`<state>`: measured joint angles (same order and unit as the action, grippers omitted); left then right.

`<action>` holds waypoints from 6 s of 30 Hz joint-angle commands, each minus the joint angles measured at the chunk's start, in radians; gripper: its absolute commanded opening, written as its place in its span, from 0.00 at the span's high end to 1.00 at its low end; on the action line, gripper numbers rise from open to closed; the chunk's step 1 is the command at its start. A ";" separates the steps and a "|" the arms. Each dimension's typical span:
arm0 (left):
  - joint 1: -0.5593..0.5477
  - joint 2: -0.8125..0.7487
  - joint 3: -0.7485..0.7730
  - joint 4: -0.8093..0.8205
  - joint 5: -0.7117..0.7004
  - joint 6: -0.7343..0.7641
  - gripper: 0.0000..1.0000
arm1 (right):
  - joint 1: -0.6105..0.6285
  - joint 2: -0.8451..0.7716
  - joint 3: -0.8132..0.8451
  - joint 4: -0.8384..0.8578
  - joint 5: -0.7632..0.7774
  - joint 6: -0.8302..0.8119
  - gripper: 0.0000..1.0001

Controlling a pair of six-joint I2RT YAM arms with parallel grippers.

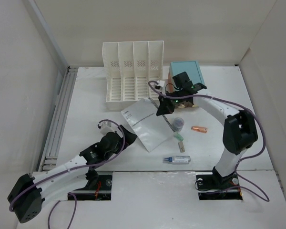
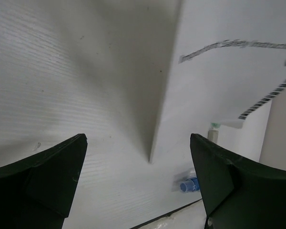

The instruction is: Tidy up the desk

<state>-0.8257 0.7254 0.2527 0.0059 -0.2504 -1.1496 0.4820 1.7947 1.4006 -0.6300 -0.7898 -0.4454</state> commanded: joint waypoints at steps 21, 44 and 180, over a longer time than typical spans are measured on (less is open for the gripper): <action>0.013 0.192 -0.121 0.712 0.102 0.232 0.82 | -0.017 0.023 0.109 -0.332 -0.480 -0.315 1.00; 0.014 0.044 0.436 0.232 -0.128 0.574 1.00 | -0.226 -0.480 -0.058 0.150 0.067 -0.026 0.00; 0.086 1.192 1.131 0.597 -0.777 1.179 1.00 | -0.338 -0.581 -0.178 0.061 -0.026 -0.156 0.00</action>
<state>-0.7189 1.9636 1.4212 0.6025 -0.9668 0.0185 0.1501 1.2152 1.1957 -0.5621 -0.7826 -0.5816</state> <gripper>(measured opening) 0.036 0.998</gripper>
